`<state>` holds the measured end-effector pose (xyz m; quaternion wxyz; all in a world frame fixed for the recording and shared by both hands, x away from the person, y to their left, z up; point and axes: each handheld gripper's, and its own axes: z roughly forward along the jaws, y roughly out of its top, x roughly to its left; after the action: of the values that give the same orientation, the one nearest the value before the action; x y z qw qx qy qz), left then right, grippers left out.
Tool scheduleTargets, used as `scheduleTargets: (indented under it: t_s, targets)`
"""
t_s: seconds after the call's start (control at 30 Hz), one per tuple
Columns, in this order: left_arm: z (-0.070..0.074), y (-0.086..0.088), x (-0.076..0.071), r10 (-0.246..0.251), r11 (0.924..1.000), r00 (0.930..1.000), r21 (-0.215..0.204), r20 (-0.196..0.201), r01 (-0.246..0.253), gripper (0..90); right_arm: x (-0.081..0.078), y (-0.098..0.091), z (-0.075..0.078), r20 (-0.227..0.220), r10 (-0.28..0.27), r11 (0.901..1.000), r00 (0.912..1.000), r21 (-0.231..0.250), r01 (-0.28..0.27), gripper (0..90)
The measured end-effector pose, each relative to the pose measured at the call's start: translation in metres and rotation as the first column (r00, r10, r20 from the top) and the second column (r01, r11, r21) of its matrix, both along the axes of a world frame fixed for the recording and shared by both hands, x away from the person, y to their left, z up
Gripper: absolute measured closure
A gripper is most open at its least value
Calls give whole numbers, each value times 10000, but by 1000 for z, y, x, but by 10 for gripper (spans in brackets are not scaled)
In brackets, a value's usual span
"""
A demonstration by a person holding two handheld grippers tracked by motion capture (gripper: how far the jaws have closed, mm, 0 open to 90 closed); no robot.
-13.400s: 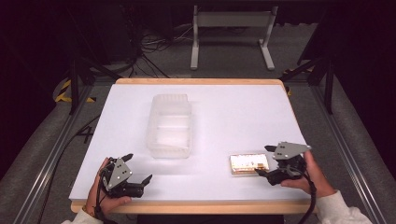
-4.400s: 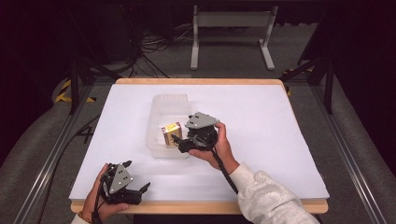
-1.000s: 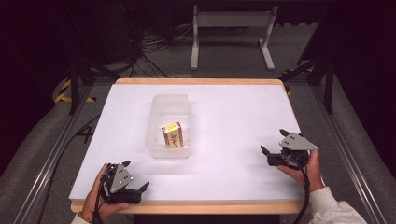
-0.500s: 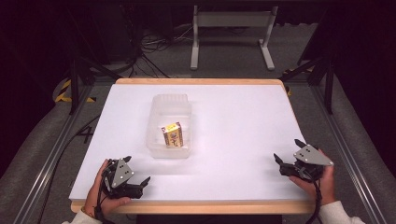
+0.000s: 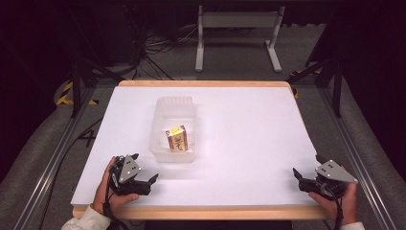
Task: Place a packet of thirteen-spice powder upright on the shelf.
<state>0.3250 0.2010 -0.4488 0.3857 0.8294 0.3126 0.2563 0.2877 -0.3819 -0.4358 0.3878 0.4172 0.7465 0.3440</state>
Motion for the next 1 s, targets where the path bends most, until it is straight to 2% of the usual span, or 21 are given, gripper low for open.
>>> scheduleTargets:
  t_s: [0.23,0.43,1.0]
  targets:
    - [0,-1,2,32,10000,10000,9,-28,-32,50,-3,-2,0,15,-64,9999,10000,107,64,112]
    - [0,-2,2,10,10000,10000,38,-70,-10,50,-3,2,0,46,27,10000,10000,-86,-26,109]
    - [-1,-2,1,-130,9999,9999,72,-48,130,50,-2,2,1,40,-49,10000,10000,-6,50,109]
